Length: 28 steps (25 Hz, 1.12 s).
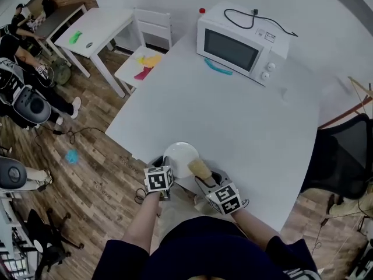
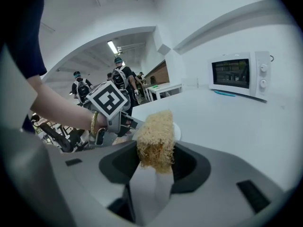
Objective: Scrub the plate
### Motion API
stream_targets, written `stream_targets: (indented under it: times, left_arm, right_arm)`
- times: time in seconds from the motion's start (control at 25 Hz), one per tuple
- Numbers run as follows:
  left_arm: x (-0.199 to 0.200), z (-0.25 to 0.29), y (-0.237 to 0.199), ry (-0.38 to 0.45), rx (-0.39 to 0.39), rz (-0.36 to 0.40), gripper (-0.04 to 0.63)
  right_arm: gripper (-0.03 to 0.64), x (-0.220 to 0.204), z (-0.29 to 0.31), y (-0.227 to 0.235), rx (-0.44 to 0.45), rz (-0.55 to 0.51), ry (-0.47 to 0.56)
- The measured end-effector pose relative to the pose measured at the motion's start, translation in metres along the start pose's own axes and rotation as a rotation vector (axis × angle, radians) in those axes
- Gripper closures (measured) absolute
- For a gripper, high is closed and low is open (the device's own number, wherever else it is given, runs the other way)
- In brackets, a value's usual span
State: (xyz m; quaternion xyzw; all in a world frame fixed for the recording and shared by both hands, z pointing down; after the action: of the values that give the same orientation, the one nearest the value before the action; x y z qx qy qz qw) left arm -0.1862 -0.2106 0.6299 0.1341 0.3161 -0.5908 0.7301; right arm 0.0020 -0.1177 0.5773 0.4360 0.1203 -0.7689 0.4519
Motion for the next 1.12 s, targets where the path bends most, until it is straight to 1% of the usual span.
stream_targets:
  times: [0.2,0.28,0.32,0.36,0.4,0.48,0.56,0.68,0.76,0.88,1.0,1.12]
  left_arm:
    - [0.004,0.007,0.007,0.017,0.02,0.014,0.538]
    - [0.001,0.004,0.009,0.037,0.037,0.005,0.53]
    - [-0.002,0.0,0.01,0.05,0.047,-0.011,0.48]
    - [-0.007,-0.005,0.01,0.065,0.058,-0.036,0.446]
    - [-0.012,-0.011,0.01,0.082,0.071,-0.067,0.438]
    - [-0.024,-0.025,0.012,0.119,0.097,-0.129,0.433]
    - [-0.035,-0.042,0.018,0.152,0.105,-0.188,0.433]
    - [-0.049,-0.069,0.029,0.193,0.091,-0.263,0.434]
    - [-0.061,-0.085,0.036,0.2,0.078,-0.295,0.434]
    - [-0.076,-0.1,0.045,0.185,0.045,-0.298,0.434]
    - [-0.087,-0.105,0.051,0.16,0.003,-0.262,0.434]
    - [-0.09,-0.107,0.053,0.165,-0.026,-0.243,0.434]
  right_arm:
    - [0.437,-0.007,-0.019,0.013,-0.045,0.049,0.021]
    - [0.437,-0.01,-0.027,0.016,-0.049,0.054,0.027]
    - [0.437,-0.011,-0.031,0.016,-0.046,0.054,0.03]
    - [0.437,-0.011,-0.034,0.015,-0.041,0.054,0.033]
    - [0.437,-0.012,-0.038,0.014,-0.032,0.053,0.035]
    - [0.437,-0.015,-0.045,0.014,-0.01,0.057,0.035]
    - [0.437,-0.017,-0.05,0.014,0.013,0.07,0.039]
    - [0.437,-0.017,-0.052,0.013,0.039,0.078,0.044]
    - [0.437,-0.016,-0.05,0.012,0.053,0.077,0.04]
    - [0.437,-0.01,-0.042,0.011,0.06,0.078,0.05]
    - [0.437,0.0,-0.033,0.007,0.054,0.08,0.075]
    - [0.437,0.008,-0.029,0.001,0.048,0.074,0.104]
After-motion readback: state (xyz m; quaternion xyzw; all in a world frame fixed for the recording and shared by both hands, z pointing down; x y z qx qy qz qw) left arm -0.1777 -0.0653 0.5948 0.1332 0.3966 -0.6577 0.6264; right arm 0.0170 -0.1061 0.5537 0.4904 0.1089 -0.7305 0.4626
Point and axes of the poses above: the fingertips, and each gripper's own axes: z forward along the fingers, y to its right, x out of its top, the point moved 6 cm from there along -z, backward along the fingers, and after that the axes turned 2 degrees about -y, right-handed, at the moved point
